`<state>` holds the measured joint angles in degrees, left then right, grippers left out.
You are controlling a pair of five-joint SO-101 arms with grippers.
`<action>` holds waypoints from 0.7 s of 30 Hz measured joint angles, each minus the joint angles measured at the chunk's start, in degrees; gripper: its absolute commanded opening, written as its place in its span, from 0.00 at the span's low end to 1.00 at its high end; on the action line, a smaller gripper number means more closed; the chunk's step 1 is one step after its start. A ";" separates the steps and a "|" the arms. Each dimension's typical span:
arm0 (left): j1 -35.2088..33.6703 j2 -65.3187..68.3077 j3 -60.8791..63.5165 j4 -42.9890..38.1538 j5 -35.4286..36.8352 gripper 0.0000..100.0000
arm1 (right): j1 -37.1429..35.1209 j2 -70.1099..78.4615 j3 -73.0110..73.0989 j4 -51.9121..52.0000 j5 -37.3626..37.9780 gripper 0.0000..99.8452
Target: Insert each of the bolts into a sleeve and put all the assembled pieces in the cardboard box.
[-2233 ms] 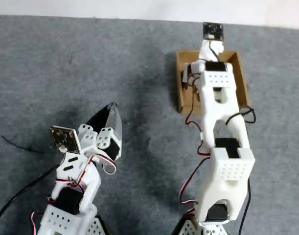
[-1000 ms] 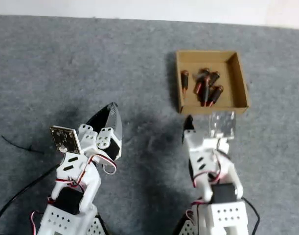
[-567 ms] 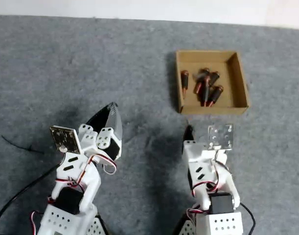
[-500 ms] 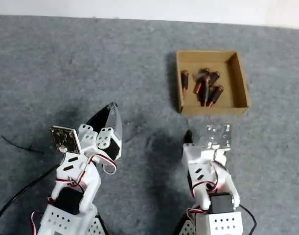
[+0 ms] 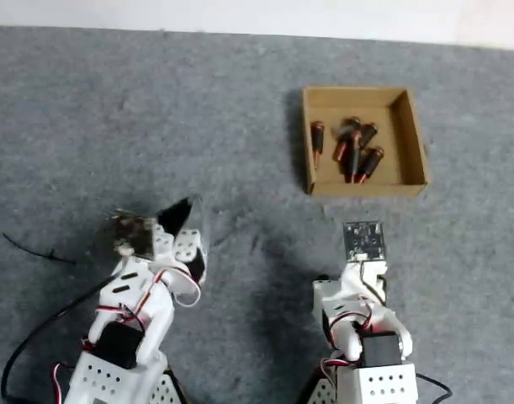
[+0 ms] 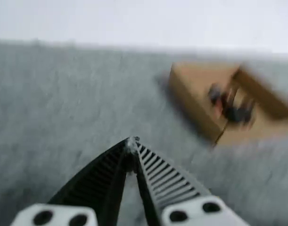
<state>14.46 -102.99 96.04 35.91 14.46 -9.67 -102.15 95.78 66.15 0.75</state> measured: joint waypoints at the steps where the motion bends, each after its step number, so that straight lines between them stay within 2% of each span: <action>1: -0.18 0.00 0.00 3.96 -2.29 0.01 | 0.00 0.00 0.00 0.00 0.00 0.32; 4: -1.67 0.00 0.00 14.86 -7.03 0.01 | 0.00 0.00 0.00 0.00 0.00 0.32; 10: -2.73 0.00 0.00 21.98 -9.14 0.01 | 0.00 0.00 0.00 0.00 0.00 0.32; 16: -2.73 0.00 0.00 37.10 -9.14 0.01 | 0.00 0.00 0.00 0.00 0.00 0.32; 21: -2.73 0.00 0.00 40.44 -9.14 0.01 | 0.00 0.00 0.00 0.00 0.00 0.32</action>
<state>11.74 -102.99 96.04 76.35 5.32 -9.67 -102.15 95.78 66.15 0.75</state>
